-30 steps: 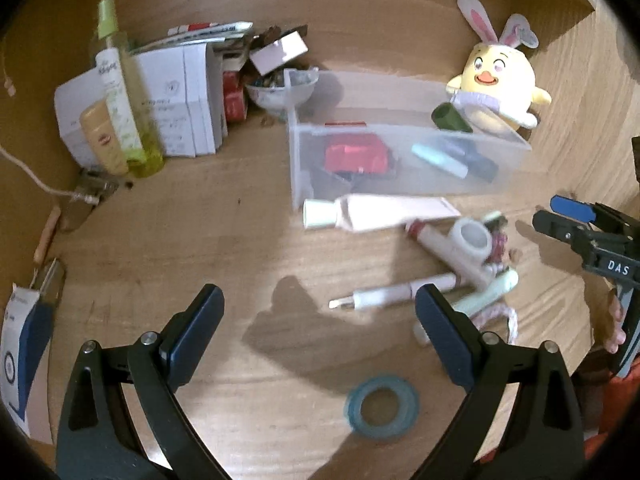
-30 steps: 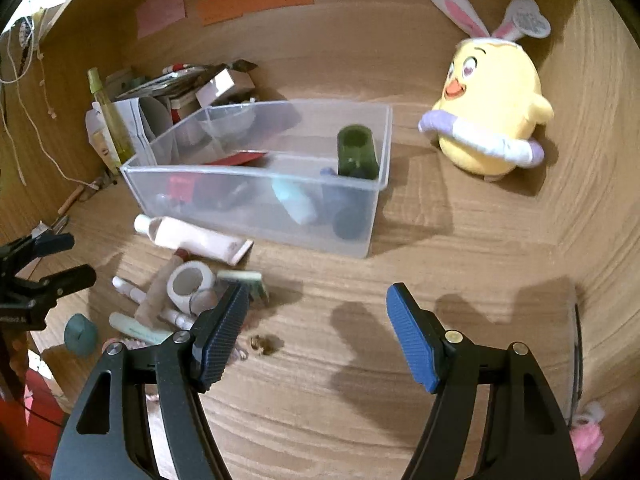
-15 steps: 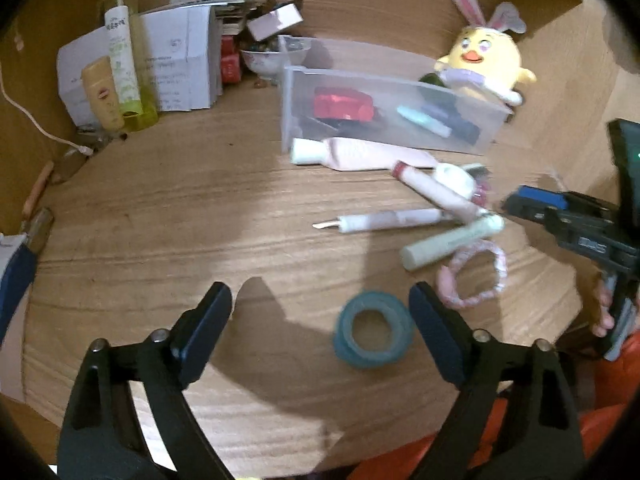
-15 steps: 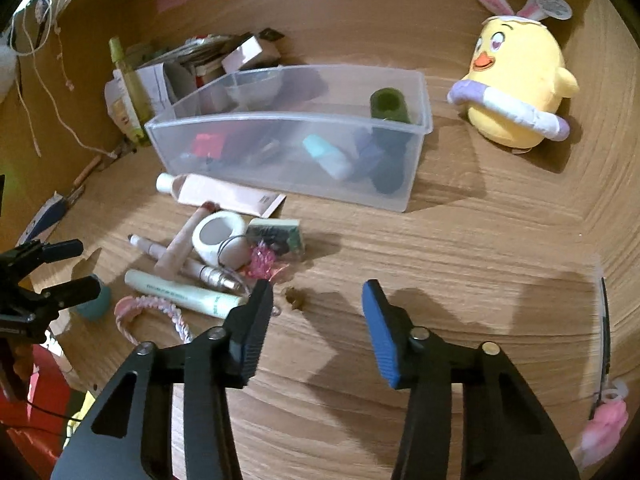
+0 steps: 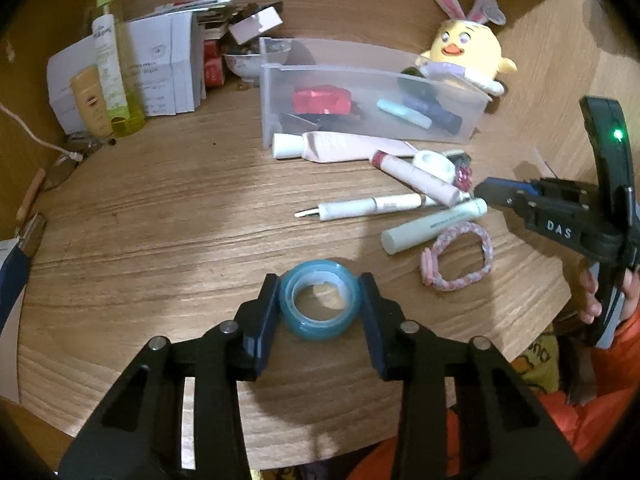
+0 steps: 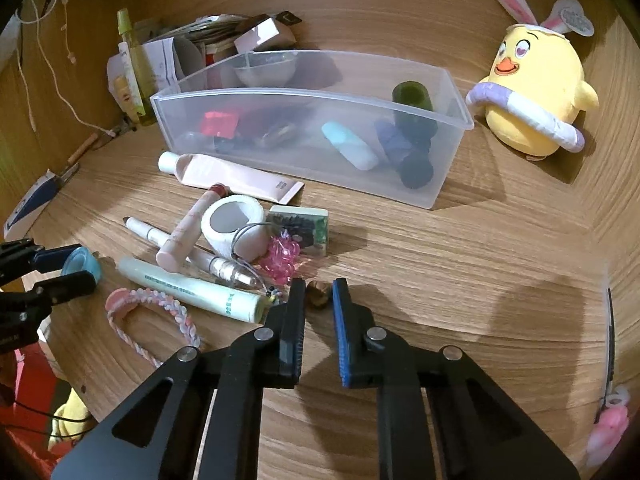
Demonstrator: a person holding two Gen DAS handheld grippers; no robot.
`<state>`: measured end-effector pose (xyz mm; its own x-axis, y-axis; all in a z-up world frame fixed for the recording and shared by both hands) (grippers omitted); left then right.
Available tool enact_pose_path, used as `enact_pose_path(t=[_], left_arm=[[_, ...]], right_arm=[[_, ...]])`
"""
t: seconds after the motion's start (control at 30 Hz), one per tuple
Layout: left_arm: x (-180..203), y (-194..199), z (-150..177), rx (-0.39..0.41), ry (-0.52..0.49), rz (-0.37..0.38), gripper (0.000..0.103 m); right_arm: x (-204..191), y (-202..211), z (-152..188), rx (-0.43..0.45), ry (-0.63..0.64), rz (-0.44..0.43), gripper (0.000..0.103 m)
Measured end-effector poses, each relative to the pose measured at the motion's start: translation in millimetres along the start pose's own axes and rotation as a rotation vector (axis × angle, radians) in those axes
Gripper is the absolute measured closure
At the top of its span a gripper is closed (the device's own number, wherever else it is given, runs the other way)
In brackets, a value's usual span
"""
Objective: Organize objects
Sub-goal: 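Grasp the blue tape roll with the left gripper, then carry the blue tape roll over the bin and release it with the left gripper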
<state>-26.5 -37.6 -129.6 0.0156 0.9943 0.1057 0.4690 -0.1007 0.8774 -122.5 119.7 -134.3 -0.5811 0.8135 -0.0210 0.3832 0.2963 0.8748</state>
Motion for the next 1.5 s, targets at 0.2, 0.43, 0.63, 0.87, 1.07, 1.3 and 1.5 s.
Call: enact_pose_path(t=[0.2, 0.43, 0.63, 0.87, 1.07, 1.3, 1.5], left_arm=[[-9, 3, -14, 0.023, 0.042, 0.011, 0.064], [-8, 16, -43, 0.092, 0.04, 0.006, 0.064], [1, 27, -69, 0.154, 0.028, 0.014, 0.064], [11, 35, -95, 0.202, 0.015, 0.02, 0.064], [15, 40, -116, 0.234, 0.011, 0.018, 0.064], [11, 43, -138, 0.26, 0.026, 0.032, 0.064], [8, 45, -155, 0.279, 0.027, 0.021, 0.064]], right_arm=[[7, 14, -8, 0.039, -0.022, -0.007, 0.091], [16, 33, -22, 0.095, -0.042, -0.003, 0.091], [23, 47, -34, 0.135, -0.048, -0.003, 0.091], [28, 59, -51, 0.179, -0.045, -0.011, 0.091], [33, 68, -67, 0.214, -0.045, -0.021, 0.091], [37, 70, -84, 0.233, -0.036, -0.021, 0.091], [42, 65, -97, 0.236, -0.039, -0.029, 0.091]])
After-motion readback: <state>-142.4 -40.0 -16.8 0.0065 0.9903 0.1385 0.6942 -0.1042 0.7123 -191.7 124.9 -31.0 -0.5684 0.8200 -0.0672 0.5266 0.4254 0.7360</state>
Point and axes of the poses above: each gripper's, at about its wrist camera, not at the fingertips, and y roughly against the way its jaws point, x to its right, z to its underside, the point moved 8 cm from there along -y, roughly the way its jaws point, and after that the axes turned 12 degrees about -x, right-handed, at the moved point
